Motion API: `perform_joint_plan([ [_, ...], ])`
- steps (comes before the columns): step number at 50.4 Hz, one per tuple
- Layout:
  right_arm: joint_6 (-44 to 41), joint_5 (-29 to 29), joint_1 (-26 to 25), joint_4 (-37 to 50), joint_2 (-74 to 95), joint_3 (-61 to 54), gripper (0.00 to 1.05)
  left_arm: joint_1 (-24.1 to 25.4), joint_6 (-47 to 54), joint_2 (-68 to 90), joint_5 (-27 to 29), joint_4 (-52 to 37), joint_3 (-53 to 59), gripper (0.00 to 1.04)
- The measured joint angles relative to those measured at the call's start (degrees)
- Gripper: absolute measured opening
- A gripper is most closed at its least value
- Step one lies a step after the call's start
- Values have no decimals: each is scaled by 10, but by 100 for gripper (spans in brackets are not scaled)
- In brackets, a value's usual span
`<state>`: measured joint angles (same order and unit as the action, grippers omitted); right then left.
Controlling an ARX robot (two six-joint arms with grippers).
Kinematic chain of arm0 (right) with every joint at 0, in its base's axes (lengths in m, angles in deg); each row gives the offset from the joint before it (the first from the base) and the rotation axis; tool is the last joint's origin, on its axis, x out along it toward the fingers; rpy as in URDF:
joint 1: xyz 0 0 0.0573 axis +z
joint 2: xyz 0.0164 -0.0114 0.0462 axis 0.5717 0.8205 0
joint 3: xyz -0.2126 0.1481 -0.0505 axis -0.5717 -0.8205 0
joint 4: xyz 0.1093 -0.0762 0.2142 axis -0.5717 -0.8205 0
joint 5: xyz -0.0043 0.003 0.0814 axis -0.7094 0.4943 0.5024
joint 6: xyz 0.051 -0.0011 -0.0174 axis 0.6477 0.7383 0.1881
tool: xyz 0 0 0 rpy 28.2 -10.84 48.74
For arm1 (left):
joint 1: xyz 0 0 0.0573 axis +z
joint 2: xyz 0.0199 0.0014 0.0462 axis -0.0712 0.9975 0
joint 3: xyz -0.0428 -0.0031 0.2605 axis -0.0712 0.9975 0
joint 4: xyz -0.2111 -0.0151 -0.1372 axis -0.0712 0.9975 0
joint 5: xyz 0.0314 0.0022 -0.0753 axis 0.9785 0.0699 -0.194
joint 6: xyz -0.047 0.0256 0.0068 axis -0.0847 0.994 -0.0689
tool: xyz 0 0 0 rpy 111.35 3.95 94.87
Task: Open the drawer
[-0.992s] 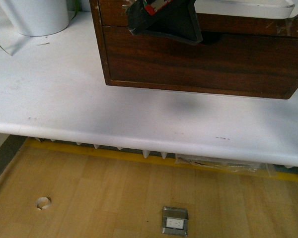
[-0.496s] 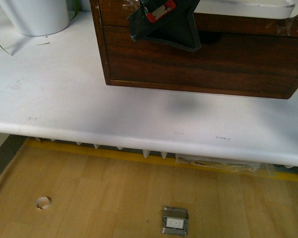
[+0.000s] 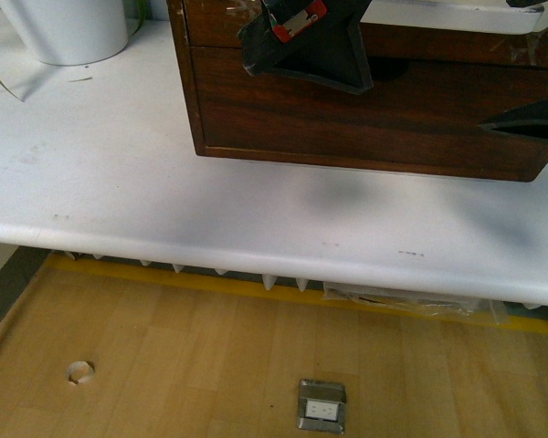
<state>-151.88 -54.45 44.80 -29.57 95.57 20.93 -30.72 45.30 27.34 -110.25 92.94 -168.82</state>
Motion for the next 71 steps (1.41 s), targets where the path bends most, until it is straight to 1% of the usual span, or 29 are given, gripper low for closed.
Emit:
perform_joint_plan([
  [12,6,-6,11,8,29,14,96,0,0,1,1,0,0,98],
  [20,0,-7,16,-10,35,23,96,0,4,1,0,3,0,98],
  [39,-77,6,14,-91,25,36,96,0,42,0,-14,39,1,99],
  [52,-110,16,16,-99,-20,-7,96,-6,78,-45,-13,40,60,99],
  [59,-127,20,20,-113,-59,-38,96,-13,82,-80,-15,33,106,99],
  [71,-137,24,23,-123,-87,-60,96,-21,82,-108,-12,25,141,99],
])
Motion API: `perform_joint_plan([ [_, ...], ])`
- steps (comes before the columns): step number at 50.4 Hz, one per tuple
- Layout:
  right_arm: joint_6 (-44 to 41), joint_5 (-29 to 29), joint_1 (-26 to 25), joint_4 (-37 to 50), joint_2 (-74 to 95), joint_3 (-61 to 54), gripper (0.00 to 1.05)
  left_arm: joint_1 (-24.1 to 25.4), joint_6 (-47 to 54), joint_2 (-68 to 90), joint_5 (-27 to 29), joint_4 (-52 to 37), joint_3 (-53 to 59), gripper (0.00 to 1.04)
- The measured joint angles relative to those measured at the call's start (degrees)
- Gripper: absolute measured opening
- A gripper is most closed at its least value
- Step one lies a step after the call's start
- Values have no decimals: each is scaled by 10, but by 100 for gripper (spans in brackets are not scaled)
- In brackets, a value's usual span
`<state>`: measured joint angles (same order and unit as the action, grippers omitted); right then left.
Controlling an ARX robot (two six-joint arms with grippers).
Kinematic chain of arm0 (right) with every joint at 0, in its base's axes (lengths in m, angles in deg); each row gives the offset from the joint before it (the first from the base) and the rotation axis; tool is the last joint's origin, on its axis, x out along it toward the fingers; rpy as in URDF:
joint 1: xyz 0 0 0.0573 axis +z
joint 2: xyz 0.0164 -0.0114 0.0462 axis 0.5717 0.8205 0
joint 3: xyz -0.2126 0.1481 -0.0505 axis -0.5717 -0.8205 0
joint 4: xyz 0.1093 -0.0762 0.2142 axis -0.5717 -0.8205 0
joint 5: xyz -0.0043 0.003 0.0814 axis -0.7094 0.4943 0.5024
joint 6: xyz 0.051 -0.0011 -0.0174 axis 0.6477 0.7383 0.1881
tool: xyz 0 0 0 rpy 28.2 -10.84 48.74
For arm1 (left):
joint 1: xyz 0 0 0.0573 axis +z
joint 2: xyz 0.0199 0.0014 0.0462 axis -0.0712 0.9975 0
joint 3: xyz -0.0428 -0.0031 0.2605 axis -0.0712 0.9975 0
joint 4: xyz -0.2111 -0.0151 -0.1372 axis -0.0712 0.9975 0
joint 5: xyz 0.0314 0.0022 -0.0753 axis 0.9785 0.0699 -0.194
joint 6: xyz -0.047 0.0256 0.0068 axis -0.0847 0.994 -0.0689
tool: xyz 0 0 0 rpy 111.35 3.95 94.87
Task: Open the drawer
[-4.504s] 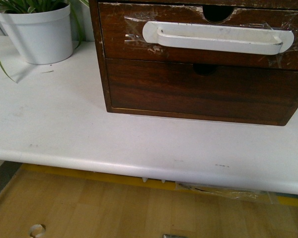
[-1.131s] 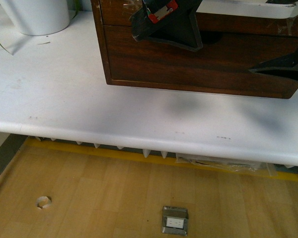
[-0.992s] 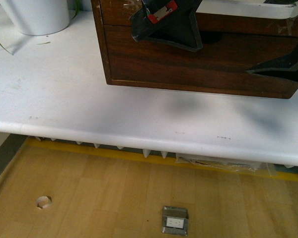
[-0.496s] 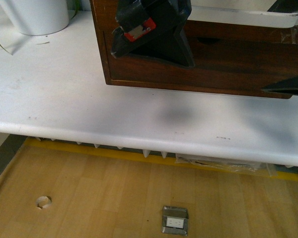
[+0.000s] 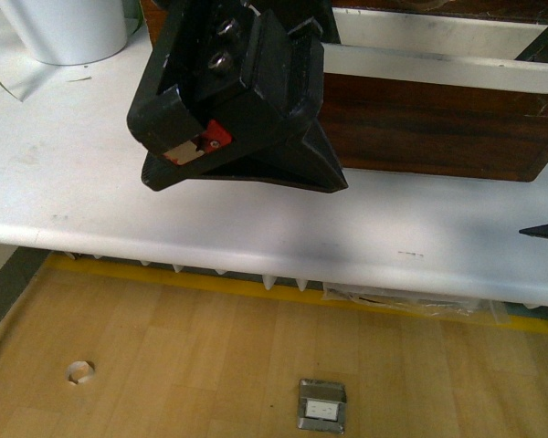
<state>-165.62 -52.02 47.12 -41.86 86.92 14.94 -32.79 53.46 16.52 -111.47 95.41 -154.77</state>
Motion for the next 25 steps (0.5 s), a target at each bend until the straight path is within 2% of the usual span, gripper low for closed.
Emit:
perform_joint_plan([
  [11,6,18,-7,4,-24,-13,96,-6,-9,-24,25,-57,39,99],
  [19,21,57,-24,7,-58,-24,96,-2,-35,-50,26,-115,60,98],
  [25,48,104,-55,15,-102,-36,96,7,-68,-94,26,-175,83,99],
])
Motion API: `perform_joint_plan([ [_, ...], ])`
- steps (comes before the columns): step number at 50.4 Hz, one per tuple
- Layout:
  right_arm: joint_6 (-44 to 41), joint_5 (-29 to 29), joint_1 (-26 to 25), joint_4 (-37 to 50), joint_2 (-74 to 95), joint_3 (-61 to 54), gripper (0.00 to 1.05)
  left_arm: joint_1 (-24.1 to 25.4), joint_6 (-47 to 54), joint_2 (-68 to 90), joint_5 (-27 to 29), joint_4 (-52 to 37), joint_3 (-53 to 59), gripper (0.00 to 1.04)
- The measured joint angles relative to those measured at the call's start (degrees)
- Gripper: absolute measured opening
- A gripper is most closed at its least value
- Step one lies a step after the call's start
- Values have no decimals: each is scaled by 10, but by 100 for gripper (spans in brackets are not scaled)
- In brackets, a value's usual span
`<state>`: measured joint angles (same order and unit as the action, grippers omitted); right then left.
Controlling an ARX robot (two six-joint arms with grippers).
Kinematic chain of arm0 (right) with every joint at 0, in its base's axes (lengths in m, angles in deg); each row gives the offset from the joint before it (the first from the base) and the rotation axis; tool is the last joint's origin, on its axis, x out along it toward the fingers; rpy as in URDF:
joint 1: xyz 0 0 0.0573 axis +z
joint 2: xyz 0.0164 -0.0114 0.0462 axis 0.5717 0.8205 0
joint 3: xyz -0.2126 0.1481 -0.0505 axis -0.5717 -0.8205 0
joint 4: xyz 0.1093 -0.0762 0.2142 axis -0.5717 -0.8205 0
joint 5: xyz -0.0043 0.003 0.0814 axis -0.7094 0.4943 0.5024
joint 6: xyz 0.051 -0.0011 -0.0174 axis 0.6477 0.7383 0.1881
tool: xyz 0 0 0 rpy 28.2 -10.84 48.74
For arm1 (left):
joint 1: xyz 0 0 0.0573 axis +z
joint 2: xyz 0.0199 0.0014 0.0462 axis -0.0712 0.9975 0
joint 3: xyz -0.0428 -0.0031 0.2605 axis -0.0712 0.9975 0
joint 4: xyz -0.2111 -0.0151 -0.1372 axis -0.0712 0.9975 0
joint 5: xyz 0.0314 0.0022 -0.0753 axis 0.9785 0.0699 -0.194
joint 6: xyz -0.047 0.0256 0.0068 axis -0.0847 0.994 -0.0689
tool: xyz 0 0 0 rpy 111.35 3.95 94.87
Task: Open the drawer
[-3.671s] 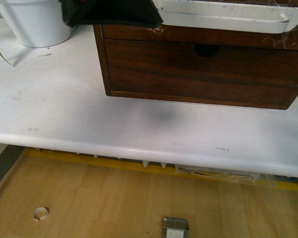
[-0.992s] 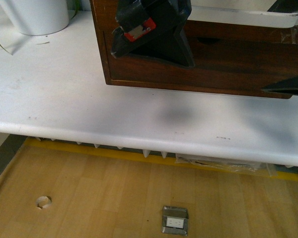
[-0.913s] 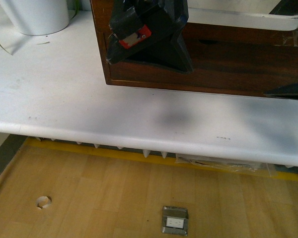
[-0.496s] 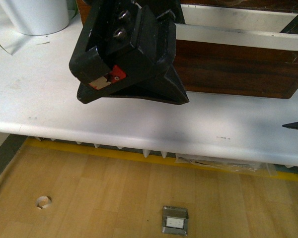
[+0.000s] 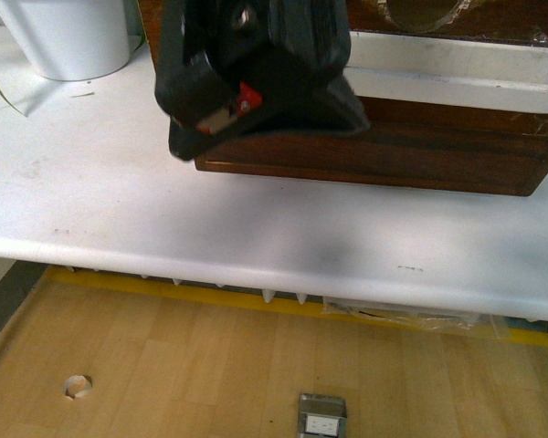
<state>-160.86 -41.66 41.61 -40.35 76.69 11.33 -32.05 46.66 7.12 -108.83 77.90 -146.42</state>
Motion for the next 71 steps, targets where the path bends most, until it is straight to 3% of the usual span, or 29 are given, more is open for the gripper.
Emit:
perform_joint_plan([
  [14,91,62,-67,84,-85,-56,96,33,-93,-111,23,-148,94,99],
  [21,207,70,-110,188,-141,-108,96,54,-157,-179,70,-240,176,99],
  [31,371,28,-154,302,-230,-202,96,89,-252,-239,232,-390,292,99],
  [40,459,4,-192,341,-296,-276,96,94,-355,-310,369,-499,406,99],
  [47,508,-20,-209,326,-356,-316,96,99,-422,-383,475,-502,470,99],
  [50,534,-32,-212,313,-394,-336,96,113,-465,-430,529,-468,499,99],
  [56,601,-46,-212,308,-462,-364,96,153,-563,-524,587,-369,547,99],
  [64,635,-53,-209,313,-482,-374,96,156,-592,-545,579,-365,554,98],
  [67,639,-55,-209,313,-482,-375,96,184,-584,-557,475,-387,566,90],
  [69,654,-90,-198,322,-489,-379,93,203,-581,-571,397,-392,577,83],
  [71,674,-167,-175,333,-500,-388,86,216,-579,-581,355,-392,583,78],
])
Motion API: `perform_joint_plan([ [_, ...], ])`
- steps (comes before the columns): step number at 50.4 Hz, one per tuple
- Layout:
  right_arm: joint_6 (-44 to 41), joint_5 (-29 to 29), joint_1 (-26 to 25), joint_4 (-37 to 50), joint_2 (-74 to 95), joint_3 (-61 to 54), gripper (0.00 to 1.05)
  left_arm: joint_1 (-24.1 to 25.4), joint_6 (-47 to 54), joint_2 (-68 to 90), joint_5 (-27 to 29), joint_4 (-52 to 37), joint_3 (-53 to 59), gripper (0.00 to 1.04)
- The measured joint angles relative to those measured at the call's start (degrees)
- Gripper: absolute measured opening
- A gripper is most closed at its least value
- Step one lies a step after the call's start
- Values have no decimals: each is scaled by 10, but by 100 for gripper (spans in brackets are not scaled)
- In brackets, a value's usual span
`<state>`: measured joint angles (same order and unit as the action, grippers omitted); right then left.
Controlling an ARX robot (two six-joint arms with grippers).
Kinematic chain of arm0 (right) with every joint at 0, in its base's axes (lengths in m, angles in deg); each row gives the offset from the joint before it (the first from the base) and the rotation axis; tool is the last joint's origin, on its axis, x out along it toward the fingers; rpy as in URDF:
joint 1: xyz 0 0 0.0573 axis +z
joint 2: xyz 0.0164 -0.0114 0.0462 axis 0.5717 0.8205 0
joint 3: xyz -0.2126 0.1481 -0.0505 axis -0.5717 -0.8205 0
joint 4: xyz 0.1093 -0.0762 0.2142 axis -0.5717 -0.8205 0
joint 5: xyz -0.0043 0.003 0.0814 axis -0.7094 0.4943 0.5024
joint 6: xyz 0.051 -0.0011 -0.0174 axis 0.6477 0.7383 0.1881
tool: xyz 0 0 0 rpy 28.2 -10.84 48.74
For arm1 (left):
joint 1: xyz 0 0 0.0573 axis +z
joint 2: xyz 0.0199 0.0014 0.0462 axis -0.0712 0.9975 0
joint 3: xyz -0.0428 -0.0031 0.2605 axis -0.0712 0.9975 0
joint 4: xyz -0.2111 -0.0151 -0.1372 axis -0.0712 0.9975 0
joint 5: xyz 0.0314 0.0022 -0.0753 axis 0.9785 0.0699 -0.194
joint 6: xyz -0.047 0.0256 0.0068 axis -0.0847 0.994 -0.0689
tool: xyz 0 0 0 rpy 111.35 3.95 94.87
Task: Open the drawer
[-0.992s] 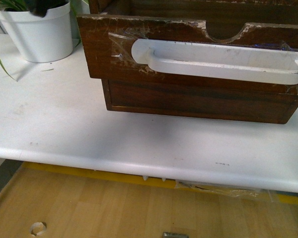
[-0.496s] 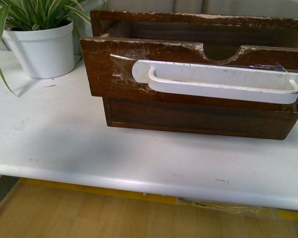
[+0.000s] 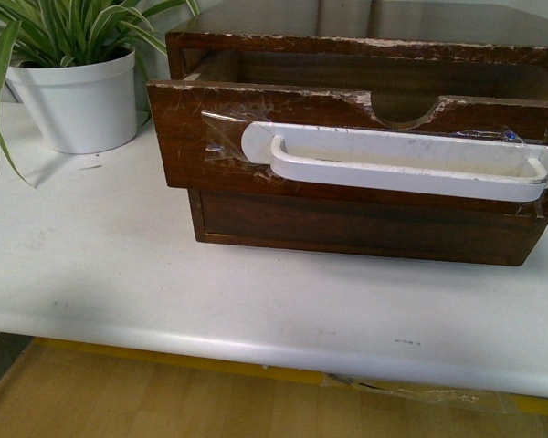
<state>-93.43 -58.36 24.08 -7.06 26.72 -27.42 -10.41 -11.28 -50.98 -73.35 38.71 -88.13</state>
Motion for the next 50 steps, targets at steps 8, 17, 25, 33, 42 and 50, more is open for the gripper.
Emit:
perform_joint_plan([
  [8,42,-184,96,-3,-35,-16,58,60,5,-41,-118,9,23,49],
  [17,50,-189,106,-45,-74,-25,31,61,7,-71,-126,26,38,21],
  [25,50,-189,106,-85,-133,-34,1,62,8,-106,-127,48,51,4],
  [33,53,-190,106,-87,-153,-55,1,62,9,-132,-125,66,58,4],
  [42,53,-190,106,-86,-155,-55,1,62,9,-156,-126,68,73,4],
  [50,53,-190,106,-85,-155,-55,1,62,9,-182,-126,92,73,4],
])
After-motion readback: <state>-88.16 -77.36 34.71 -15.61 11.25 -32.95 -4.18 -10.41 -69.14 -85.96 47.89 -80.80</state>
